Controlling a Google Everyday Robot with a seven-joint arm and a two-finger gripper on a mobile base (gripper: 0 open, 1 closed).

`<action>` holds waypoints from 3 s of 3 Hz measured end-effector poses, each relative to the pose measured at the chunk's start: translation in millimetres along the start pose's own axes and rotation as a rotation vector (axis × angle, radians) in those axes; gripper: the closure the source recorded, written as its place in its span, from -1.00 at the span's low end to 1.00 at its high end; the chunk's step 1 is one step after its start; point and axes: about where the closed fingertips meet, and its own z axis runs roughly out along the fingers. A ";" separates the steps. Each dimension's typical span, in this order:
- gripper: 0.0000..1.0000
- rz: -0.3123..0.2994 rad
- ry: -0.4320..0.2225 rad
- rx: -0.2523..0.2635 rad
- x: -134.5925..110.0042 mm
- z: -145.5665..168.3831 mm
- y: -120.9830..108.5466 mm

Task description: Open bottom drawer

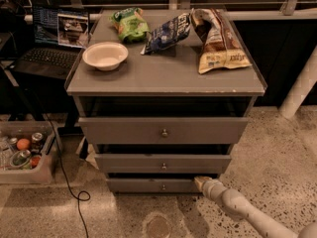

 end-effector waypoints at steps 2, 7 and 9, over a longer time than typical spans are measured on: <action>1.00 -0.003 -0.037 0.055 -10.3 21.3 -5.8; 1.00 -0.008 0.104 0.023 -0.4 37.3 6.8; 1.00 0.003 0.128 0.013 3.1 25.2 3.6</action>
Offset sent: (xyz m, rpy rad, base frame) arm 0.0343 -0.0039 0.0015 -0.0256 -0.0440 -0.0531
